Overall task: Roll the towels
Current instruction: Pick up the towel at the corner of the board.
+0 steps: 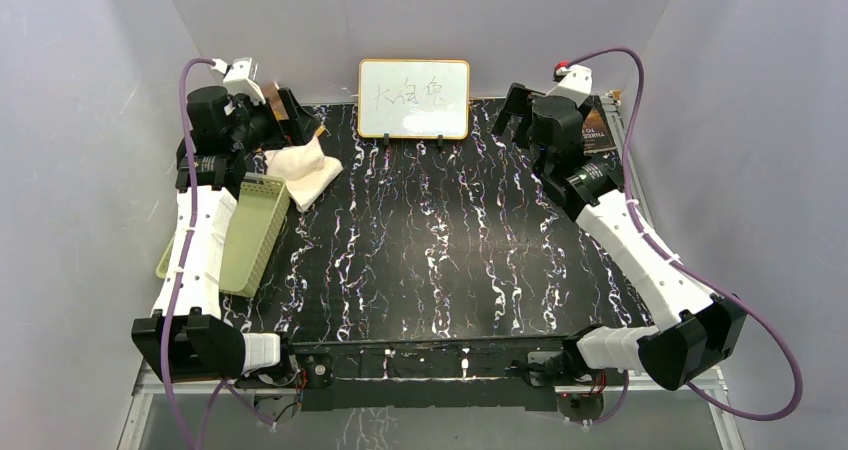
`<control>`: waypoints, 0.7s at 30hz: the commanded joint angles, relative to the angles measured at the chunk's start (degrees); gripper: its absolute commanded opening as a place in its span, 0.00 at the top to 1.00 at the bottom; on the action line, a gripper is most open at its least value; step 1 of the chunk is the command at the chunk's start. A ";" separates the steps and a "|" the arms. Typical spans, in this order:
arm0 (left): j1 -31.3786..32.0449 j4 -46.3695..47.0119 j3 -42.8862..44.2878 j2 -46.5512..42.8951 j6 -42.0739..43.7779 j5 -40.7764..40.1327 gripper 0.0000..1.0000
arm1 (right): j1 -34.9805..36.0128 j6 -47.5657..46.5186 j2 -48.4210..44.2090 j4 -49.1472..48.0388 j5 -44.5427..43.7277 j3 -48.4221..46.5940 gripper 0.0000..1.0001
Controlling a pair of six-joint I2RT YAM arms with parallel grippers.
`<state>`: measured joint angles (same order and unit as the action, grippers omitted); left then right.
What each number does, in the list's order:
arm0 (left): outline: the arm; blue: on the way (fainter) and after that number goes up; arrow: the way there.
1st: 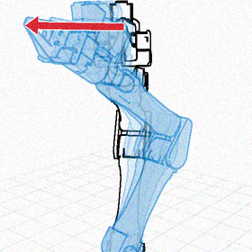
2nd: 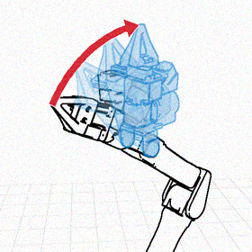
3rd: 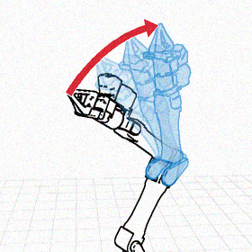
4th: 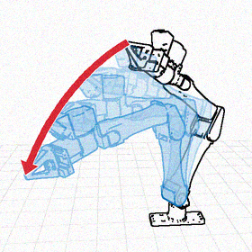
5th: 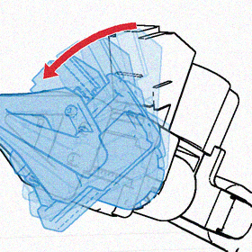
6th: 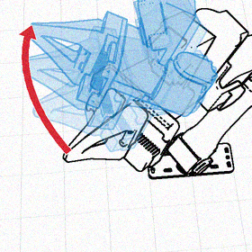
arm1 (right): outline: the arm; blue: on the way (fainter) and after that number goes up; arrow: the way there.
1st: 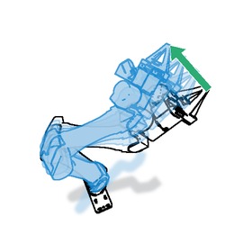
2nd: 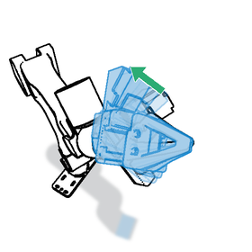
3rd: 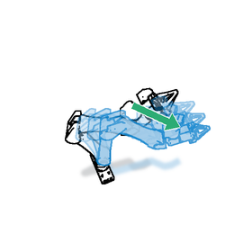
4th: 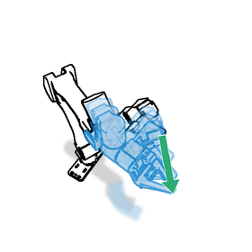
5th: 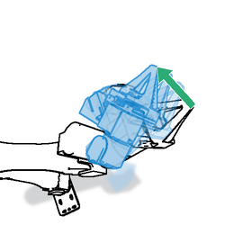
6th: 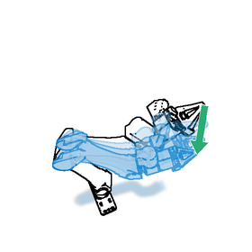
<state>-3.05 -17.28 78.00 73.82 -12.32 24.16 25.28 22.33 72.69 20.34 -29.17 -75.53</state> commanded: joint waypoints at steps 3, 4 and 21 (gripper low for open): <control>-0.27 -0.45 2.17 -0.22 1.11 -0.62 0.02 | 0.21 -4.47 -4.85 -9.23 6.93 2.32 0.02; -0.29 -0.66 2.12 -0.20 1.37 -0.95 0.02 | 0.19 -8.05 -6.04 -11.01 10.84 4.04 0.02; -3.30 -11.97 14.01 20.21 -0.07 -17.16 0.02 | 0.14 -13.80 -7.54 -17.44 23.18 6.09 0.02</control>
<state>-4.95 -22.68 88.77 87.00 -11.57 11.92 25.47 6.13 65.30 9.85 -2.63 -69.17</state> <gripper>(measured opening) 0.983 0.981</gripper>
